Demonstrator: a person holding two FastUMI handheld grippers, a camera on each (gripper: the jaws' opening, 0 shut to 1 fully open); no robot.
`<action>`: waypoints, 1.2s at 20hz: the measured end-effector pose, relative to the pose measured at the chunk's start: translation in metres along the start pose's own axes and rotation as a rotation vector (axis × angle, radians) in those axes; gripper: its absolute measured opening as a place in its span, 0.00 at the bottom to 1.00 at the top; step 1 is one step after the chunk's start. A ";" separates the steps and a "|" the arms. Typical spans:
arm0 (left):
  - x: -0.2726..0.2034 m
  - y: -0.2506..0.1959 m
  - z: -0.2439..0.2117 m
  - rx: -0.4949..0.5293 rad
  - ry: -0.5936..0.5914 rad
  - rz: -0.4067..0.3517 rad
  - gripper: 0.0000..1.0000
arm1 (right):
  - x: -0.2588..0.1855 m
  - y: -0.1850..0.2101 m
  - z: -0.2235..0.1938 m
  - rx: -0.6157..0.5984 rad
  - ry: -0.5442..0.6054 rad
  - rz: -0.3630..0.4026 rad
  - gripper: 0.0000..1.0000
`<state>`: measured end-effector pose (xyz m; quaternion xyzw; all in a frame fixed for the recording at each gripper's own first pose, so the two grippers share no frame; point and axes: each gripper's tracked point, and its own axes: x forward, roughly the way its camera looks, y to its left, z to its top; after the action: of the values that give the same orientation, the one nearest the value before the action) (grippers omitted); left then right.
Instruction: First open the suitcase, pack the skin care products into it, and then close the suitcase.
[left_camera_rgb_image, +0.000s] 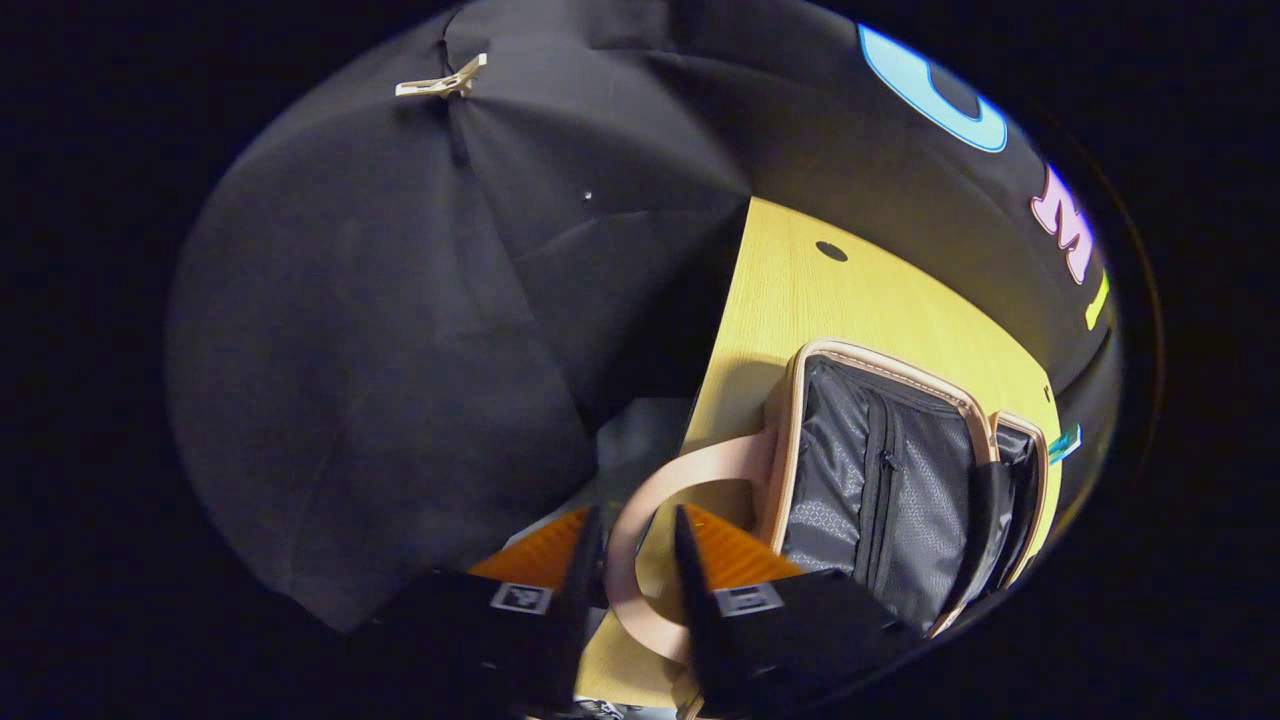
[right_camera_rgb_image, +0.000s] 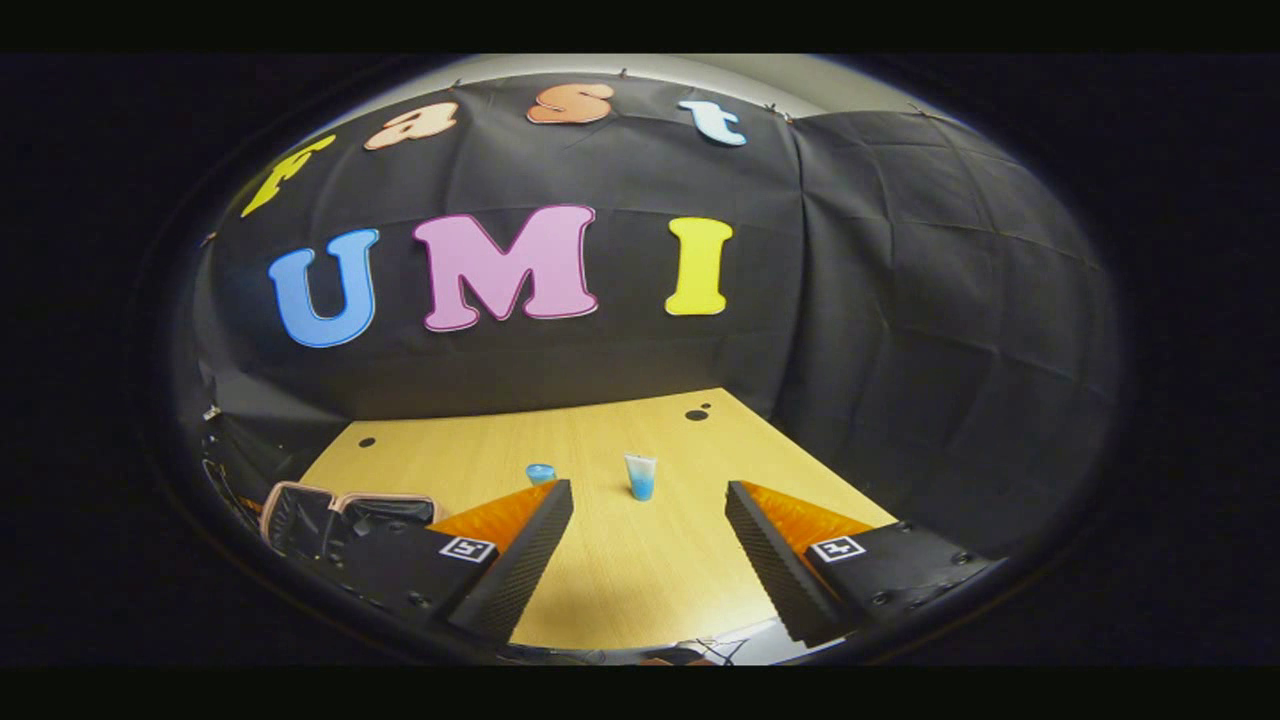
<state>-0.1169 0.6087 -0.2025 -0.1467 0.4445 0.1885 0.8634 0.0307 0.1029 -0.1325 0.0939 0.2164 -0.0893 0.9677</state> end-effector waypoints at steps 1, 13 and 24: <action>-0.011 -0.002 0.006 0.010 -0.039 0.000 0.63 | 0.002 0.002 0.000 -0.005 -0.002 0.003 0.98; -0.249 -0.160 0.079 0.185 -0.747 -0.133 0.96 | 0.010 0.038 -0.003 -0.036 -0.049 0.142 0.98; -0.328 -0.324 0.058 0.148 -0.897 -0.446 0.96 | 0.012 0.043 0.002 -0.138 -0.103 0.234 0.98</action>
<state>-0.1033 0.2820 0.1277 -0.0810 -0.0003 0.0118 0.9966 0.0514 0.1425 -0.1301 0.0469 0.1595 0.0345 0.9855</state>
